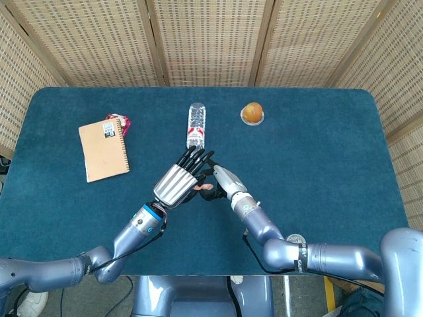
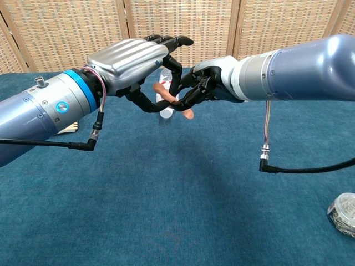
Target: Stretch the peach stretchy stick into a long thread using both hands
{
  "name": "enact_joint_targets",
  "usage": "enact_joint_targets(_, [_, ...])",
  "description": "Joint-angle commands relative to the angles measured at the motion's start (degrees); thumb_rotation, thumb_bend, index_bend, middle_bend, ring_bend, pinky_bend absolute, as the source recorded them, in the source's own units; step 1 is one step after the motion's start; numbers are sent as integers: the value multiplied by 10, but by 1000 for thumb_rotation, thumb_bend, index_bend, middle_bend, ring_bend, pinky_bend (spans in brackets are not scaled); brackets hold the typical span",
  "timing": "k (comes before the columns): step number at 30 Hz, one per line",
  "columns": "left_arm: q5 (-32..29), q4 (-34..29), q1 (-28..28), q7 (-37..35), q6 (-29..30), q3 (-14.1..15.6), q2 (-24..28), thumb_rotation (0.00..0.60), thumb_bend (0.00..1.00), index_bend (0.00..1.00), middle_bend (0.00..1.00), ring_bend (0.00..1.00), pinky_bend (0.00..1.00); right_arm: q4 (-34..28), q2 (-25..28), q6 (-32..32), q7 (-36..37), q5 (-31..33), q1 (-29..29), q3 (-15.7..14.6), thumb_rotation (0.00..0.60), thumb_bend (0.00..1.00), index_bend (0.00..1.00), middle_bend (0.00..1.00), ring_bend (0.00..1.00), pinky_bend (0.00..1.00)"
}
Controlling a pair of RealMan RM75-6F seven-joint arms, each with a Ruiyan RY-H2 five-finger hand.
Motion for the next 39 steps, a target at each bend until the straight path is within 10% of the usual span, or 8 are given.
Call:
enact_joint_targets(1, [-2, -1, 0, -2, 0, 0, 0, 600, 433, 605, 0, 0, 0, 0, 0, 0, 0, 0, 0, -1, 600, 584, 661, 124, 0, 0])
enact_joint_targets(39, [-15, -14, 6, -39, 9, 3, 21, 600, 644, 790, 0, 0, 0, 9, 1, 10, 3, -15, -10, -9, 600, 590, 741, 139, 0, 0])
